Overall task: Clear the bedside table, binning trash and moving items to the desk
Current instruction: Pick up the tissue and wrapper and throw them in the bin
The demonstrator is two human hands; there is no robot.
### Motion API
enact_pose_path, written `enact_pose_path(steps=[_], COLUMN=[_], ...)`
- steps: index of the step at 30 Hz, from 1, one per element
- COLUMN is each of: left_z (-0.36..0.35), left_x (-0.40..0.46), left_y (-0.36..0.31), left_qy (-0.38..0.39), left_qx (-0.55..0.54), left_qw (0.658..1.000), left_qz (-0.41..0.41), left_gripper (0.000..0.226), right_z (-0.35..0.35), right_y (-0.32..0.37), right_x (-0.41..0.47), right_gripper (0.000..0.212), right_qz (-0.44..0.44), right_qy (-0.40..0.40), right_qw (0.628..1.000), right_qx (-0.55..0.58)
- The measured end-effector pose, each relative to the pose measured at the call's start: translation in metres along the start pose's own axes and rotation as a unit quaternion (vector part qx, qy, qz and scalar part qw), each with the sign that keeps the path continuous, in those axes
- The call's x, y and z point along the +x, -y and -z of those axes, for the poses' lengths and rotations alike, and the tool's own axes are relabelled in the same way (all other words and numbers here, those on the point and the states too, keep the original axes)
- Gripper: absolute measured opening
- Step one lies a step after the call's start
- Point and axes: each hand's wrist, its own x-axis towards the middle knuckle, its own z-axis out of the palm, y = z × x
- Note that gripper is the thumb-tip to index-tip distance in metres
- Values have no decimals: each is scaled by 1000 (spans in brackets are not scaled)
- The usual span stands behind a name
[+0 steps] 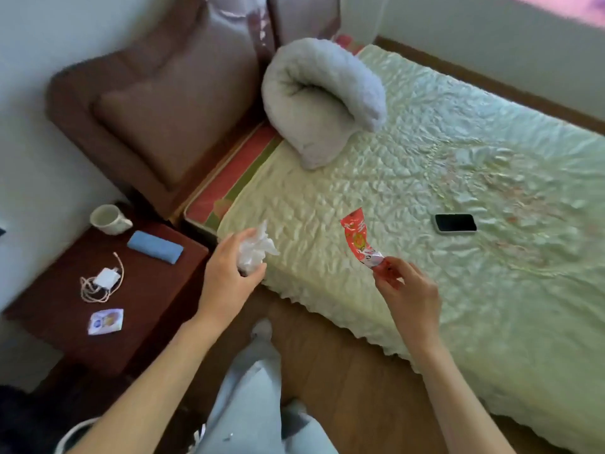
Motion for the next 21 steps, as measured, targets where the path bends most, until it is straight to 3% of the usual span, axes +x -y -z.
enact_pose_path(steps=[6, 11, 21], left_z=[-82, -139, -233], left_x=[16, 36, 41], left_y=[-80, -137, -204], left_qy=[150, 256, 454], left_qx=[-15, -16, -12], left_qw=[984, 944, 823], left_qz=[-91, -209, -342], left_gripper=[51, 52, 56], right_z=[80, 118, 145], right_y=[-57, -81, -91], right_x=[-35, -62, -131], right_gripper=[15, 20, 21], right_qz=[-104, -201, -400], right_qy=[-98, -167, -324], right_qw=[989, 964, 850], right_qx=[-37, -40, -109])
